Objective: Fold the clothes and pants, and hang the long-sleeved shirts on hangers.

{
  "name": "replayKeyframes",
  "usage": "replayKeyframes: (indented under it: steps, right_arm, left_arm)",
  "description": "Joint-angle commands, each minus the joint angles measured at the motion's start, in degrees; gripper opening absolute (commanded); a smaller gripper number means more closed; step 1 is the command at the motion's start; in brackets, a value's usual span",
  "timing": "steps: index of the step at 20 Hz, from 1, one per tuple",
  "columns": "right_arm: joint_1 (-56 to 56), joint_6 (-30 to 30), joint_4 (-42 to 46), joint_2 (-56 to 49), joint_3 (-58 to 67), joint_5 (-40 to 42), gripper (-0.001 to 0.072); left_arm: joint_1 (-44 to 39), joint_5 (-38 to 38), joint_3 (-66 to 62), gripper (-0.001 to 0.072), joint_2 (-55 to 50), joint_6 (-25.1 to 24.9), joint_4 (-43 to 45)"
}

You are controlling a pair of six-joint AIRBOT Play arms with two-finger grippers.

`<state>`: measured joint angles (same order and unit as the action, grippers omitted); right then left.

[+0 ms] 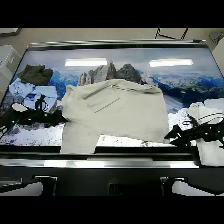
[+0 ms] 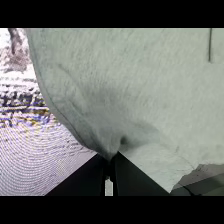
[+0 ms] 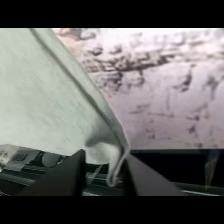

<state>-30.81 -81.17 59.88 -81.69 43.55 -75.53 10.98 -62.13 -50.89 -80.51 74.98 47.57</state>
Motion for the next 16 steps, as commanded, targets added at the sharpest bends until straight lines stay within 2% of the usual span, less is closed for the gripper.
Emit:
replayKeyframes:
  steps: [1, 2, 4, 6, 8, 12, 14, 16]
  right_arm:
    - [0.1, 1.0, -1.2, -0.3, -1.4, 2.2, 0.0069]
    - [0.1, 2.3, -2.5, -0.2, -1.4, 1.7, 0.0037]
    - [0.1, 6.2, -6.1, 0.8, -0.6, -0.8, 0.0036]
    - [0.1, 6.8, -7.3, 3.1, 4.1, -3.0, 0.0035]
    - [0.1, 6.1, -8.1, 6.6, 14.2, -4.1, 0.0035]
    - [0.0, 5.1, -13.4, 12.1, 48.3, -1.2, 0.0035]
    - [-0.1, 5.1, -12.8, 14.2, 68.5, 2.6, 0.0036]
    - [-0.1, 4.4, -10.0, 17.6, 81.3, 3.8, 0.0036]
  left_arm:
    - [0.0, 0.0, -0.1, 0.0022, 0.8, 0.0, 0.0]
    - [0.0, 0.0, -0.1, 0.0022, 1.1, 0.0, 0.0]
    - [0.0, 0.0, -1.0, 0.0021, 2.3, 0.0, 0.0]
    - [0.0, 0.1, -4.9, 0.0021, 4.8, 0.0, 0.0]
    - [0.0, 0.2, -12.9, 0.0020, 8.6, 0.0, 0.0]
    - [-0.1, 4.9, -39.4, 0.0021, 16.9, 0.0, -0.1]
    - [0.0, 9.6, -53.6, 0.0021, 20.5, 0.0, 1.3]
    - [0.0, 10.8, -63.3, 0.0022, 24.3, 0.0, 4.5]
